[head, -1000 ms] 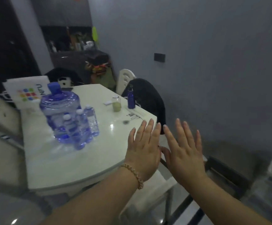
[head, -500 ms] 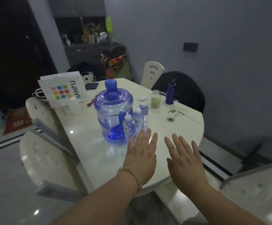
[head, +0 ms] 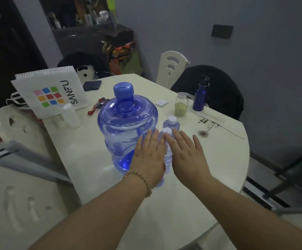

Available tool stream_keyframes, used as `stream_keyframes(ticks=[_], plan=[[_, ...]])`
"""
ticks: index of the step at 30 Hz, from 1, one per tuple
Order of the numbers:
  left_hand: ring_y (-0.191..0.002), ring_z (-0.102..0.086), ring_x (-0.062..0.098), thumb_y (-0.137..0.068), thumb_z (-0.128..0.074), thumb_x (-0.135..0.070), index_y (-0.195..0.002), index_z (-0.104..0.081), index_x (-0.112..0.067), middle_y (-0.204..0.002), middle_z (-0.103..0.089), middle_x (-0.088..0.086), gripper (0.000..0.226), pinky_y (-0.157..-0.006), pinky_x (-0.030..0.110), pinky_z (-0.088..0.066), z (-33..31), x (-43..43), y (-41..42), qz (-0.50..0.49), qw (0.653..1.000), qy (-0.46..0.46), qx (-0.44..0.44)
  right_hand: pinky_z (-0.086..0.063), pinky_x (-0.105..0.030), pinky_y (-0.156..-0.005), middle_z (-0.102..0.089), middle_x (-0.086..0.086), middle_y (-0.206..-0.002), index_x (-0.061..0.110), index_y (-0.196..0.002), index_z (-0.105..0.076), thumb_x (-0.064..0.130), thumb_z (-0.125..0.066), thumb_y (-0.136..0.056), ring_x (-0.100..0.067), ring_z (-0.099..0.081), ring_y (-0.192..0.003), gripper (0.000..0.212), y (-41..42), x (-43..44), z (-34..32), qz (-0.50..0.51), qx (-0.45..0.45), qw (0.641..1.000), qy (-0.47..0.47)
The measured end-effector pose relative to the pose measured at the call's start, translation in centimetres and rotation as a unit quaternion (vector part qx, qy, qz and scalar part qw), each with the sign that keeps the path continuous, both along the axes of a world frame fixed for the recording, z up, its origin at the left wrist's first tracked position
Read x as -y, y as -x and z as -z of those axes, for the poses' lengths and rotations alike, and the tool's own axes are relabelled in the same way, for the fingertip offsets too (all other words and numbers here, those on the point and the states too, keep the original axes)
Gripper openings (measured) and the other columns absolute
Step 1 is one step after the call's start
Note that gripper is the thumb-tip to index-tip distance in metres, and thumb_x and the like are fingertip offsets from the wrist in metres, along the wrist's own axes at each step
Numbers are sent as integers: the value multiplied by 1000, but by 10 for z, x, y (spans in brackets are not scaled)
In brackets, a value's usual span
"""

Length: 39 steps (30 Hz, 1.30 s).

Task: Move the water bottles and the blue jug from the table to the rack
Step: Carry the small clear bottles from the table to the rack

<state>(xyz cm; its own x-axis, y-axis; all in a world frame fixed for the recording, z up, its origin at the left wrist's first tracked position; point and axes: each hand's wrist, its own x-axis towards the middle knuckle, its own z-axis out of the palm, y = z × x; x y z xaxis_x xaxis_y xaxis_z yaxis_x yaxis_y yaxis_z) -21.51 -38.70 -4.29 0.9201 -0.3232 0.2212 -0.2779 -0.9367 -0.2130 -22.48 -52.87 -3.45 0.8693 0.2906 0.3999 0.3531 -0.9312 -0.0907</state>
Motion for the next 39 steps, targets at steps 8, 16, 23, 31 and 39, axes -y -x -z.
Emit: stream_keyframes(ticks=[8, 16, 23, 31, 39], plan=[[-126, -39, 35, -71, -71, -48, -121, -57, -17, -127, -54, 17, 61, -110, 51, -21, 21, -36, -19, 156, 985, 27, 64, -26, -41, -110, -13, -13, -157, 22, -150, -15, 13, -64, -82, -31, -18, -141, 85, -51, -25, 26, 24, -83, 996, 37], [-76, -57, 25, -74, -76, -23, -108, -62, -10, -96, -60, 14, 39, -71, 38, -56, 20, -112, -2, 300, 954, 22, -17, -55, -39, -63, -59, -20, -110, 6, -113, -61, 5, -88, -50, -37, -57, -94, 68, 12, -88, 15, 101, -63, 989, 86], [-106, -51, 39, -91, -48, -9, -130, -40, -9, -151, -19, 22, 40, -76, 41, -52, 44, -152, 17, 272, 953, -52, -121, -50, -36, -51, -61, -18, -115, 5, -104, -62, -3, -78, -57, -38, -60, -85, 50, 73, -121, 48, 195, -110, 968, 111], [-109, -43, 35, -94, -34, -10, -148, -2, -18, -140, -27, 20, 63, -77, 37, -49, 94, -149, 53, 157, 964, -31, -213, -47, -35, -51, -62, -14, -106, 9, -104, -64, 7, -81, -48, -35, -58, -88, 58, 119, -156, 108, 266, -113, 952, 100], [-95, -46, 29, -90, -46, -22, -146, -1, -28, -133, -28, 16, 73, -74, 36, -45, 115, -129, 64, 121, 957, 19, -263, -47, -38, -59, -61, -13, -98, 7, -87, -64, 1, -70, -53, -36, -57, -87, 35, 139, -170, 146, 298, -100, 949, 13]])
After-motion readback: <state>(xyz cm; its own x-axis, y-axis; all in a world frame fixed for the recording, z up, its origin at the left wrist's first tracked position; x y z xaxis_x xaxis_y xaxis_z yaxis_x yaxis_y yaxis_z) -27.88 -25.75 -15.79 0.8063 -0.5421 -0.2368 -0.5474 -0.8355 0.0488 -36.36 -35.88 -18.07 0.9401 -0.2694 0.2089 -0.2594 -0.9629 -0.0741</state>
